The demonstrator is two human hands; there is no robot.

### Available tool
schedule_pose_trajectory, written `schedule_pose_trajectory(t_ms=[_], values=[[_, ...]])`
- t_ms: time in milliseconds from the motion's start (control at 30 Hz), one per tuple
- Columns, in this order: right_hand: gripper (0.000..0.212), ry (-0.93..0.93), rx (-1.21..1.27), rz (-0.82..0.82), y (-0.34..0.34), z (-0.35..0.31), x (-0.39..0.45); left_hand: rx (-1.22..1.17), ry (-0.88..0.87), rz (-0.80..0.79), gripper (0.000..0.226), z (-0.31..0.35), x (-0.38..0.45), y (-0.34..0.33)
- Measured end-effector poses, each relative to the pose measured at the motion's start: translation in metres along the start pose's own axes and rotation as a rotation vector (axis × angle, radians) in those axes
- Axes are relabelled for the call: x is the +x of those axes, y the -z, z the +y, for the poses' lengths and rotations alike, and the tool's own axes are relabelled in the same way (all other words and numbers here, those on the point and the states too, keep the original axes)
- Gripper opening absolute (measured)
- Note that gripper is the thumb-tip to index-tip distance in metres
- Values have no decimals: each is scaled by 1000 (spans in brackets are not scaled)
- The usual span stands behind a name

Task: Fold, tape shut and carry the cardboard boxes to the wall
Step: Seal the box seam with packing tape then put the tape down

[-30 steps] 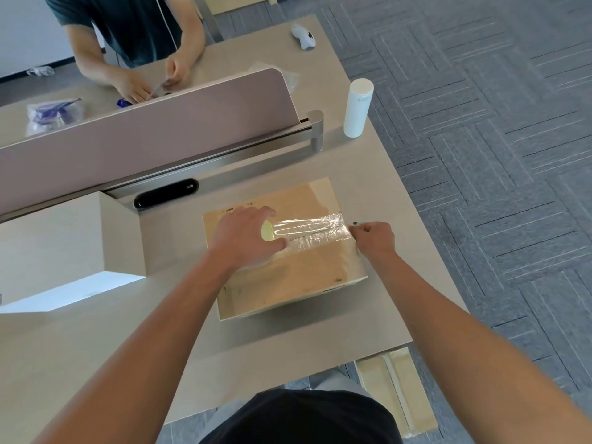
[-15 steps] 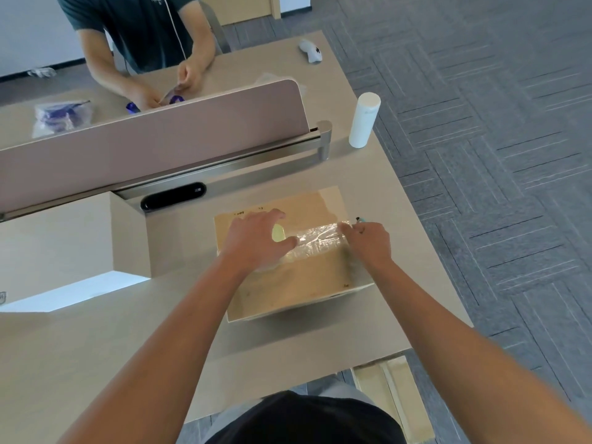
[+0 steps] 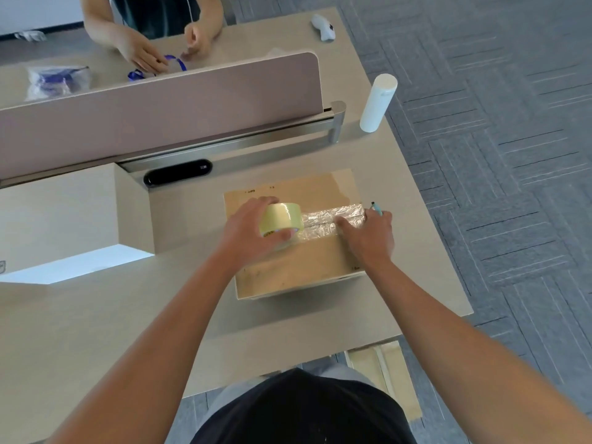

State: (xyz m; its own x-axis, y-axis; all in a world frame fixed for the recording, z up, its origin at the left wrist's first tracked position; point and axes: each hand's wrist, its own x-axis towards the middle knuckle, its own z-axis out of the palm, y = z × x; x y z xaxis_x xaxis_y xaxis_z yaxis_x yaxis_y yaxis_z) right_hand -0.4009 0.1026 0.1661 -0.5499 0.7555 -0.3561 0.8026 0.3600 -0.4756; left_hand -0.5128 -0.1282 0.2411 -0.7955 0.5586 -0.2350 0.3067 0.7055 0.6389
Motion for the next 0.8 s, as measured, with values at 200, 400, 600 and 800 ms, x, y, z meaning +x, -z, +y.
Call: schedule_pose_trajectory(t_ms=[200,400,600,800], values=[[81,-21,58,-2,-4,5,-3,50,-35,-22,66,-8,-2,8],[90,87,-5,100,-3,4,-5,233,-85,-65,69,-10,-1,12],[76,150,-67,152,0,0,-5,320,-68,-32,66,-8,-2,22],[62,212,-102,209,-5,-9,-7,338,-59,-78,65,-14,-3,31]])
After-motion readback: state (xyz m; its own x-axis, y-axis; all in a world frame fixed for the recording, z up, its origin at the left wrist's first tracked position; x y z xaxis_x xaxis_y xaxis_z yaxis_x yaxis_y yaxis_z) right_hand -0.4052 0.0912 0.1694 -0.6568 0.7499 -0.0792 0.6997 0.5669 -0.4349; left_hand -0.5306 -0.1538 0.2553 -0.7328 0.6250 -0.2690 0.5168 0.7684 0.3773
